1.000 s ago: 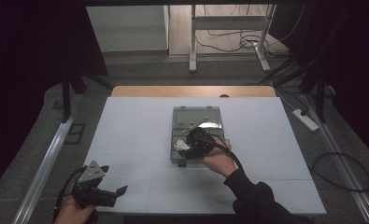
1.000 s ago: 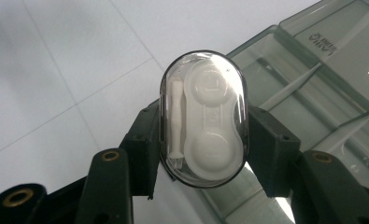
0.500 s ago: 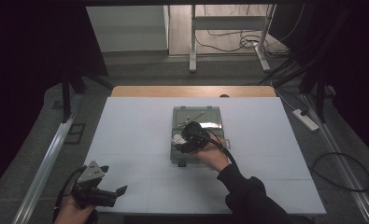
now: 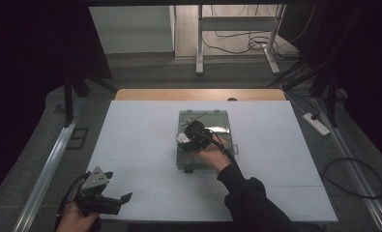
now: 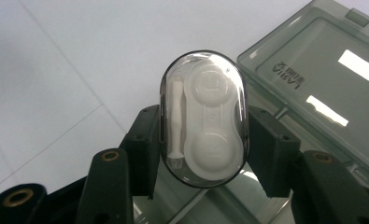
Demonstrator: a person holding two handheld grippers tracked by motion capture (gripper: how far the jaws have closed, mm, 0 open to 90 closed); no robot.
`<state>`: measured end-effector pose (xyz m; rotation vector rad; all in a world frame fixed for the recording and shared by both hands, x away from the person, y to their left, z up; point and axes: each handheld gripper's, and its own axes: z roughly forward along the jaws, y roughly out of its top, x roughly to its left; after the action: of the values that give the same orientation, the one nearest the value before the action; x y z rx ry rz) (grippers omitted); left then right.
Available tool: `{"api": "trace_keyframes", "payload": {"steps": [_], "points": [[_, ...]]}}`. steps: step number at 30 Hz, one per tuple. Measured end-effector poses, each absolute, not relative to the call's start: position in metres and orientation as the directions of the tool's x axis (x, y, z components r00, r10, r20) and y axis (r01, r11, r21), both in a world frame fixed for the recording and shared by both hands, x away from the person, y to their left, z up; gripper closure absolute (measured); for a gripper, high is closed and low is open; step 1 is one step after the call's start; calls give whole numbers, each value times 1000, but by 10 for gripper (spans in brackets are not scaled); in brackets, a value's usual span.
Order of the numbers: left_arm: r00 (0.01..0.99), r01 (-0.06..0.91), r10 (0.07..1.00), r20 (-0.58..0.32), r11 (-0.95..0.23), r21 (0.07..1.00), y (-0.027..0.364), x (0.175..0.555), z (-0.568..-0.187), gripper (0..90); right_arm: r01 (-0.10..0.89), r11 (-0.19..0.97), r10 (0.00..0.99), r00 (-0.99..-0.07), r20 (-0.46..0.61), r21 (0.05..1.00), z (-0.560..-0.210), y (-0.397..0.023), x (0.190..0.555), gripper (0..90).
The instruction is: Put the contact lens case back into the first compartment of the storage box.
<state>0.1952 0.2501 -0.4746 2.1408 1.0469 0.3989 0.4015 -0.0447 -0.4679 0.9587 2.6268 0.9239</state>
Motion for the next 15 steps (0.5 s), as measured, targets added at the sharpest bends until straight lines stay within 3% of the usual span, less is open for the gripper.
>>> {"api": "trace_keyframes", "payload": {"steps": [15], "points": [[625, 561, 780, -28, -423, 712, 250, 195, -475, 34, 548, 567, 678, -734, 29, 615, -481, -38, 415, 486]]}}
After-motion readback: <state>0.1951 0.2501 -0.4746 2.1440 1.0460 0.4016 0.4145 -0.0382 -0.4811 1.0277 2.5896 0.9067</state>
